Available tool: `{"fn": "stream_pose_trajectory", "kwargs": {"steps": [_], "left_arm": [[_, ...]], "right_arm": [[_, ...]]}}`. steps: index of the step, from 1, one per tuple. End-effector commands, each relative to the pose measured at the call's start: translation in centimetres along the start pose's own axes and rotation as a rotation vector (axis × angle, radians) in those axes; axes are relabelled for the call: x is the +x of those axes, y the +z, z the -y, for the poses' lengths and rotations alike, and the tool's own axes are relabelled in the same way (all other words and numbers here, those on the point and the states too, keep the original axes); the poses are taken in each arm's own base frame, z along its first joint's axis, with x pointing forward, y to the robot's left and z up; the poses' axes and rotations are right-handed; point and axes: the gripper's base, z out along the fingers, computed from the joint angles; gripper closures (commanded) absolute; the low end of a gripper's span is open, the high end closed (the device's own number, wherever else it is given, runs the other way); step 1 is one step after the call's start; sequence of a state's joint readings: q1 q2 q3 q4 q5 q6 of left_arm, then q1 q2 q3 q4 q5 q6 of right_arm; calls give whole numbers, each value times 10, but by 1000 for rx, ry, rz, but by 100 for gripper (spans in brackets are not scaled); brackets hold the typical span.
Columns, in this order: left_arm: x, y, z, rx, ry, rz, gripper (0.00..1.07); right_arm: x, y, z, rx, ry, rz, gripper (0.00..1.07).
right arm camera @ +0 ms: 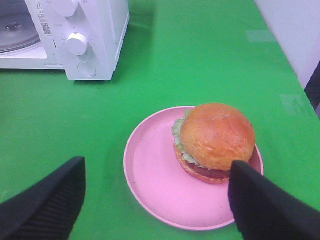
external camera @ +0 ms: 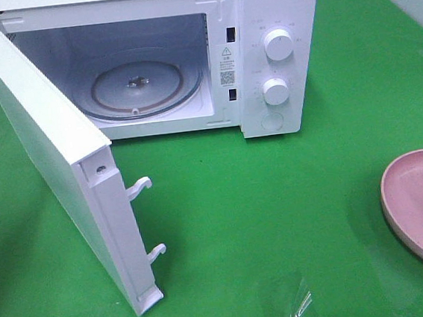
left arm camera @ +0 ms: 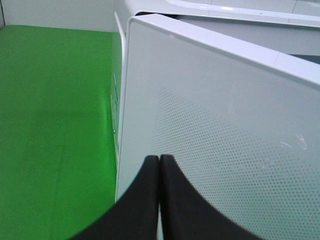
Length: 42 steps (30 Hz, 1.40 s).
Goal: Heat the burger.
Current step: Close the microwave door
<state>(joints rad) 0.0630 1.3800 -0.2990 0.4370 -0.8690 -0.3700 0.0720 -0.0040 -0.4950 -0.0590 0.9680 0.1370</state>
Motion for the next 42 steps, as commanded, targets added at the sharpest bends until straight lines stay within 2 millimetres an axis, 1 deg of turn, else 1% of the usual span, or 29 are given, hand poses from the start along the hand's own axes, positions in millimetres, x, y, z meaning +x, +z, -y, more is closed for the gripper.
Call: {"fn": "stream_pose_trajectory", "kwargs": {"steps": [1, 2, 3, 4, 6, 7, 9, 11, 12, 13, 14, 15, 18, 19, 20, 22, 23, 24, 25, 26, 27, 28, 29, 31, 34, 35, 38, 40, 42], "left_arm": [[1, 6, 8, 48, -10, 15, 107], [6, 10, 15, 74, 26, -5, 107], [6, 10, 15, 74, 26, -5, 107], [12, 14, 21, 79, 43, -25, 107], [16, 18, 24, 56, 25, -33, 107], [16, 18, 24, 56, 25, -33, 107], [20, 22, 32, 56, 13, -40, 107], [20, 22, 32, 56, 13, -40, 107], [22, 29, 39, 81, 30, -50, 107], [22, 37, 46, 108, 39, -51, 107], [22, 37, 46, 108, 39, -51, 107], [20, 44, 52, 126, 37, -46, 107], [19, 50, 57, 135, 32, -41, 107], [18, 59, 63, 145, 28, -37, 107], [18, 59, 63, 145, 28, -37, 107], [17, 70, 72, 156, 19, -41, 107], [17, 70, 72, 156, 19, -41, 107], [17, 76, 78, 163, 15, -49, 107], [17, 76, 78, 163, 15, -49, 107], [17, 82, 85, 172, 15, -52, 107], [17, 82, 85, 172, 15, -52, 107], [17, 89, 94, 180, 25, -53, 107], [17, 89, 94, 180, 25, -53, 107], [18, 100, 112, 197, 63, -64, 107], [18, 104, 118, 199, 68, -67, 107], [17, 111, 126, 197, 69, -59, 107], [19, 117, 133, 192, 63, -64, 107], [21, 130, 147, 202, 51, -72, 107], [20, 133, 150, 208, 50, -67, 107]], "right_arm": [[1, -3, 0, 2, -12, 33, 32], [1, -3, 0, 2, -12, 33, 32], [1, -3, 0, 2, -12, 33, 32], [1, -3, 0, 2, -12, 33, 32], [1, -3, 0, 2, -12, 33, 32], [1, -3, 0, 2, -12, 33, 32], [1, -3, 0, 2, -12, 33, 32], [1, -3, 0, 2, -12, 33, 32], [1, -3, 0, 2, -12, 33, 32], [1, -3, 0, 2, -12, 33, 32], [1, -3, 0, 2, -12, 33, 32], [1, -3, 0, 2, -12, 33, 32], [1, -3, 0, 2, -12, 33, 32], [1, -3, 0, 2, -12, 33, 32], [1, -3, 0, 2, -12, 33, 32], [1, -3, 0, 2, -12, 33, 32], [1, -3, 0, 2, -12, 33, 32], [1, -3, 0, 2, -12, 33, 32], [1, -3, 0, 2, -12, 33, 32], [1, -3, 0, 2, -12, 33, 32], [1, -3, 0, 2, -12, 33, 32], [1, -3, 0, 2, -12, 33, 32], [1, -3, 0, 2, -12, 33, 32], [1, -3, 0, 2, -12, 33, 32], [1, -3, 0, 2, -12, 33, 32], [1, -3, 0, 2, -12, 33, 32], [1, -3, 0, 2, -12, 33, 32], [1, -3, 0, 2, -12, 33, 32], [1, -3, 0, 2, -12, 33, 32]]}}
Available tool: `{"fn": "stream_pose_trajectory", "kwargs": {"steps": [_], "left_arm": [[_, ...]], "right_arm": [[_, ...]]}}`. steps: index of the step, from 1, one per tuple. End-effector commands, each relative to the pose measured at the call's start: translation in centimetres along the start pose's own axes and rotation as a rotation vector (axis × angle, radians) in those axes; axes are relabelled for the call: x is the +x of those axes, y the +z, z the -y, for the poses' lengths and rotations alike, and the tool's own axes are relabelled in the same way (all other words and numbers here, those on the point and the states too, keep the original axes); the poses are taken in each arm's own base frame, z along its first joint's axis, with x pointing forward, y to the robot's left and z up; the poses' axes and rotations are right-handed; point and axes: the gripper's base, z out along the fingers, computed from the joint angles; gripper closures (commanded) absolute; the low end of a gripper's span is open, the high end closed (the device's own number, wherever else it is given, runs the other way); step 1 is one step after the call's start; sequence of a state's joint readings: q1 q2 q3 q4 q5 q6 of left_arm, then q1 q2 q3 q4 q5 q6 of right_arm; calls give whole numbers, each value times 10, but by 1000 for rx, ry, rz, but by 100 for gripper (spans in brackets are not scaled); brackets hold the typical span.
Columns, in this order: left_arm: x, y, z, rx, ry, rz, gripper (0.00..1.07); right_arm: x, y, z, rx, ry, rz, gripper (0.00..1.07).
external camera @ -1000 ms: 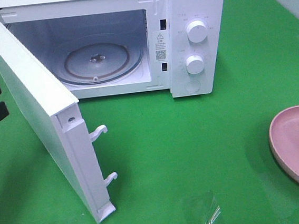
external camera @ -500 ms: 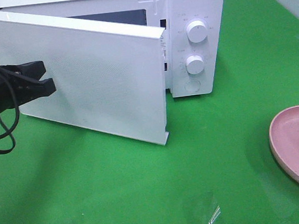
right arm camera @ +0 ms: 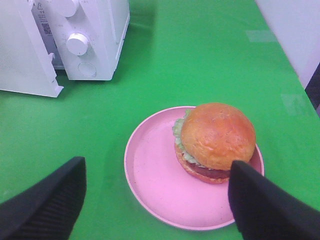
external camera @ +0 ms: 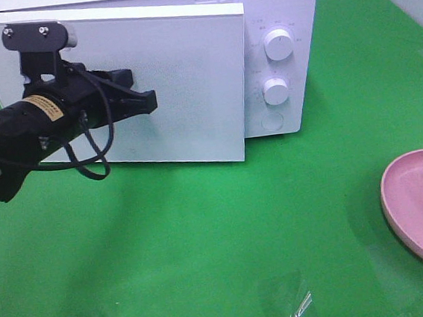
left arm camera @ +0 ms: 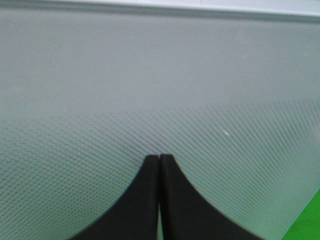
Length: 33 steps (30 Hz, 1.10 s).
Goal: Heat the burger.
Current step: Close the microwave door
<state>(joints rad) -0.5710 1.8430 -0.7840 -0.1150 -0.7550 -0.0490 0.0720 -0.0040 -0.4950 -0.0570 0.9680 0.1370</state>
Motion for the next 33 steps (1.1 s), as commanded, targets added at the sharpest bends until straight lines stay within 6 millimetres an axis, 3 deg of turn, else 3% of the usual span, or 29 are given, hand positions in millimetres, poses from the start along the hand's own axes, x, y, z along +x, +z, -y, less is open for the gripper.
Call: {"fn": "stream_pose_trajectory", "kwargs": {"steps": [1, 5, 10, 12, 21, 28, 33], "left_arm": [[-4, 6, 5, 1, -8, 15, 107], [-8, 30, 19, 30, -14, 32, 107], [-11, 40, 25, 39, -17, 22, 107], [-14, 53, 32, 37, -13, 38, 107], [-22, 79, 37, 21, -17, 59, 107], [-25, 81, 43, 26, -34, 38, 107], [-23, 70, 62, 79, -27, -123, 107]], "right_arm": [[1, -3, 0, 4, -13, 33, 32], [1, -3, 0, 4, -13, 33, 32], [1, -3, 0, 4, -13, 33, 32], [1, -3, 0, 4, -13, 33, 32], [1, -3, 0, 4, -13, 33, 32], [1, -3, 0, 4, -13, 33, 32], [1, -3, 0, 4, -13, 33, 32]]}}
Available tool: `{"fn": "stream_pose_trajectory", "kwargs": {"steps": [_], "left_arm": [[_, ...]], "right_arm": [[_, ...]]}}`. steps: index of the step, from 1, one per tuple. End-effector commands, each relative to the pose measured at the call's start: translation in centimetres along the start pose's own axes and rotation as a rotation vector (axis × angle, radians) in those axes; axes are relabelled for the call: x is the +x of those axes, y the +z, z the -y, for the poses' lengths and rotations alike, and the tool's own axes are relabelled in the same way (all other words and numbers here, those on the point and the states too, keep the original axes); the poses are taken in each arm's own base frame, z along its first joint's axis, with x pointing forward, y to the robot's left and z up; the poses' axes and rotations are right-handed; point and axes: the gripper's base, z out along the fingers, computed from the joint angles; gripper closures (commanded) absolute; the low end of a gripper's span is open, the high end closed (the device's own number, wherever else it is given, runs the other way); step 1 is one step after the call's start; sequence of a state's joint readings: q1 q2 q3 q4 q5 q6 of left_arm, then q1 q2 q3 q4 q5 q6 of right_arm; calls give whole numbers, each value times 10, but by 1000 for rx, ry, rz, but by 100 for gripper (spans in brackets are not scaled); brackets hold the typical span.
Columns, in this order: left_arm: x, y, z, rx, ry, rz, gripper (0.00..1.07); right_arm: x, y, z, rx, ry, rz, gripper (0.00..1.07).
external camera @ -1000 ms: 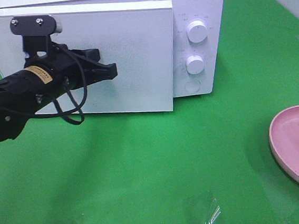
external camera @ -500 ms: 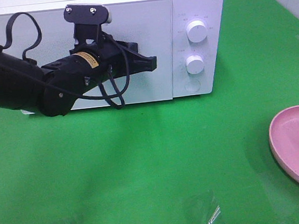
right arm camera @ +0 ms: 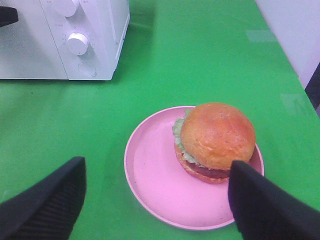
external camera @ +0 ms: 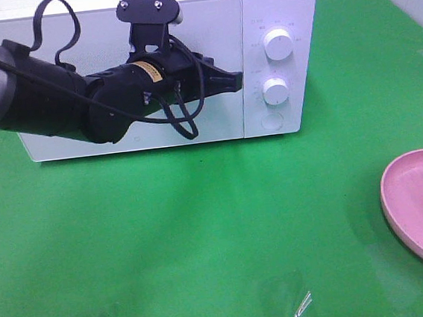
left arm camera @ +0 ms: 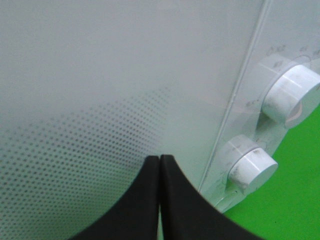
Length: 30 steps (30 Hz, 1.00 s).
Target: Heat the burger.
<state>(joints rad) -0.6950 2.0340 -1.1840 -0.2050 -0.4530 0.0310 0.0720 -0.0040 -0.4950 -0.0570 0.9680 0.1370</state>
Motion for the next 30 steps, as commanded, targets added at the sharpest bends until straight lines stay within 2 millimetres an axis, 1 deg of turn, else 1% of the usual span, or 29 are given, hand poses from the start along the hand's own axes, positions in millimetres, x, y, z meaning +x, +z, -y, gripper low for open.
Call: {"fn": "stream_pose_trajectory", "kwargs": {"steps": [1, 2, 3, 4, 5, 6, 7, 8, 9, 10, 11, 12, 13, 14, 15, 16, 17, 18, 19, 21, 22, 23, 26, 27, 28, 29, 30], "left_arm": [[-12, -6, 5, 1, -46, -27, 107], [-12, -6, 5, 1, -46, -27, 107], [-9, -10, 13, 23, -42, -109, 107], [-9, -10, 13, 23, -42, -109, 107], [-9, -16, 19, 41, -38, -174, 107], [-9, -16, 19, 41, -38, -174, 107], [-7, -23, 26, 63, -32, -255, 104], [-7, -23, 26, 63, -32, -255, 104], [-5, -29, 30, 77, -28, -335, 92], [-2, -38, 34, 92, -26, -440, 66], [-2, -38, 34, 92, -26, -440, 66], [-2, -42, 35, 95, -27, -479, 53], [-2, -42, 35, 95, -27, -479, 53], [0, -52, 36, 102, -42, -580, 22], [0, -52, 36, 102, -42, -580, 22], [2, -60, 37, 110, -40, -671, 4], [2, -60, 37, 110, -40, -671, 4], [3, -69, 37, 118, -36, -751, 6], [3, -69, 37, 118, -36, -751, 6], [5, -86, 38, 132, -27, -899, 7], [5, -86, 38, 132, -27, -899, 7], [5, -98, 38, 140, -21, -994, 7], [4, -102, 38, 143, -18, -1022, 7], [1, -116, 36, 135, -6, -1106, 7], [1, -116, 36, 135, -6, -1106, 7], [-2, -121, 30, 97, -30, -1137, 7], [-2, -121, 30, 97, -30, -1137, 7]], "right_arm": [[1, -3, 0, 4, -13, 33, 32], [1, -3, 0, 4, -13, 33, 32], [1, -3, 0, 4, -13, 34, 32], [1, -3, 0, 4, -13, 34, 32], [1, -3, 0, 4, -13, 34, 32], [1, -3, 0, 4, -13, 34, 32], [1, -3, 0, 4, -13, 34, 32], [1, -3, 0, 4, -13, 34, 32], [1, -3, 0, 4, -13, 34, 32], [1, -3, 0, 4, -13, 34, 32], [1, -3, 0, 4, -13, 34, 32], [1, -3, 0, 4, -13, 34, 32], [1, -3, 0, 4, -13, 34, 32], [1, -3, 0, 4, -13, 34, 32], [1, -3, 0, 4, -13, 34, 32], [1, -3, 0, 4, -13, 34, 32], [1, -3, 0, 4, -13, 34, 32], [1, -3, 0, 4, -13, 34, 32], [1, -3, 0, 4, -13, 34, 32], [1, -3, 0, 4, -13, 34, 32], [1, -3, 0, 4, -13, 34, 32], [1, -3, 0, 4, -13, 34, 32], [1, -3, 0, 4, -13, 34, 32], [1, -3, 0, 4, -13, 34, 32], [1, -3, 0, 4, -13, 34, 32], [1, -3, 0, 4, -13, 34, 32], [1, -3, 0, 4, -13, 34, 32]]}}
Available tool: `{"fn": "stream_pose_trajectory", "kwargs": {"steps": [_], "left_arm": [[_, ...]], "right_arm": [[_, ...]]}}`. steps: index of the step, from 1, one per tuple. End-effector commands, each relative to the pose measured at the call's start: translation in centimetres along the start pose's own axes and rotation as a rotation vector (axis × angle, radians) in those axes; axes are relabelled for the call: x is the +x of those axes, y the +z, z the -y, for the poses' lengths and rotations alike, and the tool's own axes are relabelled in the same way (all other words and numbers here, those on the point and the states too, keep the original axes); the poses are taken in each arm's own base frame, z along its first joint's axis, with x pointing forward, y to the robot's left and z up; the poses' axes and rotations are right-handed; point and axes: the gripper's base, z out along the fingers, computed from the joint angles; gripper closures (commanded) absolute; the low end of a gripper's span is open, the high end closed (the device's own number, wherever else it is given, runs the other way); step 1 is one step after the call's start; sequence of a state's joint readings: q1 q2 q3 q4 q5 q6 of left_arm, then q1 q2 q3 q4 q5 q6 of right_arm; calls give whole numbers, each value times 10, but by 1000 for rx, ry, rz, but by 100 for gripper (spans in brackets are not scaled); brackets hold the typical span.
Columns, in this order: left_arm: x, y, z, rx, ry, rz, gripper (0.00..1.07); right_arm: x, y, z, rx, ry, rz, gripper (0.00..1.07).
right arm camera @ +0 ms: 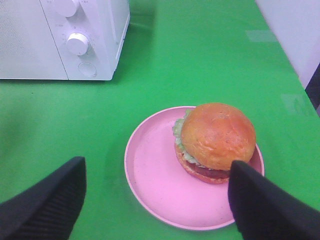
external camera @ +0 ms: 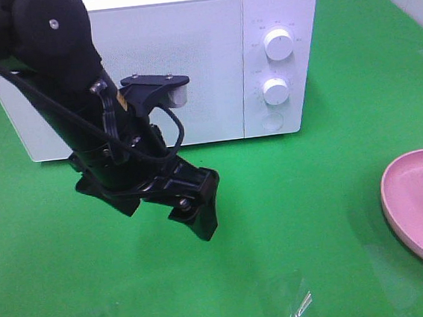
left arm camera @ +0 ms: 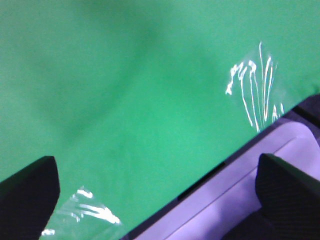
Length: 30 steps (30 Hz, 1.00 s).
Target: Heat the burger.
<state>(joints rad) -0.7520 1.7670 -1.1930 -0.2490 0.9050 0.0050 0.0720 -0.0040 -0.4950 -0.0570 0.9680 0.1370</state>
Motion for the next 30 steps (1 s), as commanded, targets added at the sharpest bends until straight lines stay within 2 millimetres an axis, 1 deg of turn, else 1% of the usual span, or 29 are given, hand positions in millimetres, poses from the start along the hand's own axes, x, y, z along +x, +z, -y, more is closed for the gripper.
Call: {"fn": "stream_pose_trajectory", "kwargs": {"steps": [1, 2, 4, 5, 6, 7, 8, 9, 10, 11, 12, 13, 14, 15, 16, 17, 18, 19, 20, 21, 22, 23, 24, 25, 26, 27, 28, 29, 30], "left_arm": [[7, -14, -7, -28, -56, -52, 8], [7, -14, -7, -28, -56, -52, 8], [10, -29, -32, -67, -145, -69, 8], [10, -29, -32, -67, -145, -69, 8], [13, -40, -46, -72, -191, -67, 8], [13, -40, -46, -72, -191, -67, 8], [17, -52, -60, -76, -231, -60, 8], [17, -52, -60, -76, -231, -60, 8], [22, -65, -73, -79, -262, -49, 8], [22, -65, -73, -79, -262, -49, 8], [25, -73, -80, -82, -281, -37, 8], [32, -88, -93, -88, -320, -7, 8], [32, -88, -93, -88, -320, -7, 8], [40, -104, -108, -96, -364, 19, 8], [40, -104, -108, -96, -364, 19, 8], [50, -119, -120, -105, -394, 45, 8], [50, -119, -120, -105, -394, 45, 8], [61, -133, -130, -116, -428, 70, 8], [61, -133, -130, -116, -428, 70, 8], [73, -149, -139, -132, -473, 108, 8], [79, -157, -143, -141, -496, 129, 8], [79, -157, -143, -141, -496, 129, 8], [91, -170, -148, -160, -535, 165, 8], [91, -170, -148, -160, -535, 165, 8], [105, -180, -150, -177, -572, 205, 8], [105, -180, -150, -177, -572, 205, 8], [119, -182, -150, -191, -588, 222, 8], [119, -182, -150, -191, -588, 222, 8], [138, -179, -148, -200, -602, 223, 8]], "right_arm": [[1, -3, 0, 4, -13, 34, 32], [1, -3, 0, 4, -13, 34, 32], [1, -3, 0, 4, -13, 34, 32], [1, -3, 0, 4, -13, 34, 32], [1, -3, 0, 4, -13, 34, 32], [1, -3, 0, 4, -13, 34, 32], [1, -3, 0, 4, -13, 34, 32], [1, -3, 0, 4, -13, 34, 32], [1, -3, 0, 4, -13, 34, 32], [1, -3, 0, 4, -13, 34, 32], [1, -3, 0, 4, -13, 34, 32], [1, -3, 0, 4, -13, 34, 32], [1, -3, 0, 4, -13, 34, 32], [1, -3, 0, 4, -13, 34, 32], [1, -3, 0, 4, -13, 34, 32], [1, -3, 0, 4, -13, 34, 32], [1, -3, 0, 4, -13, 34, 32], [1, -3, 0, 4, -13, 34, 32], [1, -3, 0, 4, -13, 34, 32], [1, -3, 0, 4, -13, 34, 32], [1, -3, 0, 4, -13, 34, 32], [1, -3, 0, 4, -13, 34, 32], [1, -3, 0, 4, -13, 34, 32], [1, -3, 0, 4, -13, 34, 32], [1, -3, 0, 4, -13, 34, 32], [1, -3, 0, 4, -13, 34, 32], [1, -3, 0, 4, -13, 34, 32], [1, -3, 0, 4, -13, 34, 32], [1, -3, 0, 4, -13, 34, 32]]}}
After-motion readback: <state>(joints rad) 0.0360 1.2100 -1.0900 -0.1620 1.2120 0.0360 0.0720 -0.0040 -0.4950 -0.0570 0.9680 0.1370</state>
